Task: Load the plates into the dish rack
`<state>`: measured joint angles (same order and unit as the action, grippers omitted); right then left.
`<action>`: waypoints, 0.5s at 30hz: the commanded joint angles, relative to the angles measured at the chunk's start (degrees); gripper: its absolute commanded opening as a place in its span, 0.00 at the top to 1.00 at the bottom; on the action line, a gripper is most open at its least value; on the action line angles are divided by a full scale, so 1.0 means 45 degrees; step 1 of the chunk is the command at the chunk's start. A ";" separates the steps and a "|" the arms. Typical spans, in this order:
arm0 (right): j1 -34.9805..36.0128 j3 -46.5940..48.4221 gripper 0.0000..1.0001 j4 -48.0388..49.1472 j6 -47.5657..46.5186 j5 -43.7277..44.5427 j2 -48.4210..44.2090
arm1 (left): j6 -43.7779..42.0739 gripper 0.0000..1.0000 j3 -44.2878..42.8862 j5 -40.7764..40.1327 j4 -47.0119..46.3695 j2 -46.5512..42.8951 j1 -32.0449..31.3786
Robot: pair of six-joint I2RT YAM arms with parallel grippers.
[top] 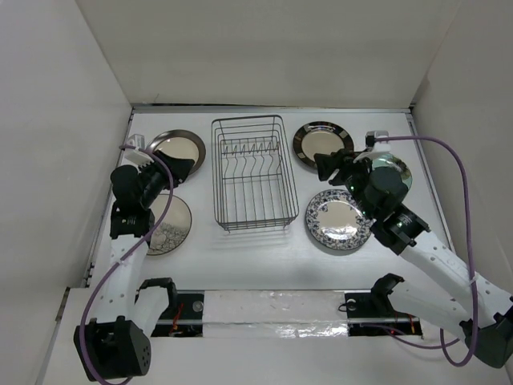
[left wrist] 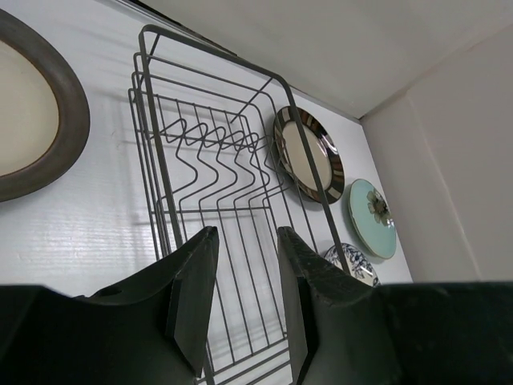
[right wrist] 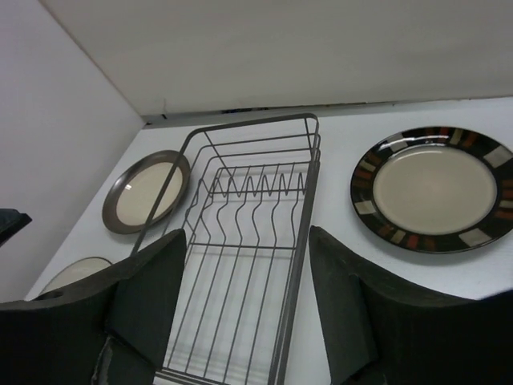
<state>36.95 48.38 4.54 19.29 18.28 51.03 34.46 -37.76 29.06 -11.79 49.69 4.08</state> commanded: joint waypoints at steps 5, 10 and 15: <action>-0.0184 -0.0419 0.83 0.0359 0.0244 -0.0623 0.0067 | 0.0837 0.73 -0.0808 -0.0382 -0.1051 0.0226 0.0110; -0.0417 -0.0750 1.00 0.0690 0.0284 -0.0957 -0.0069 | 0.1541 1.00 -0.0438 -0.1417 -0.2102 0.0032 0.0110; -0.1489 -0.1512 1.00 0.1667 0.0791 -0.3162 -0.0421 | 0.1757 1.00 -0.0748 -0.2039 -0.2419 0.0831 0.0110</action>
<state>32.58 42.50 6.94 21.54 10.52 49.98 41.12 -38.41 22.96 -18.13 51.70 4.25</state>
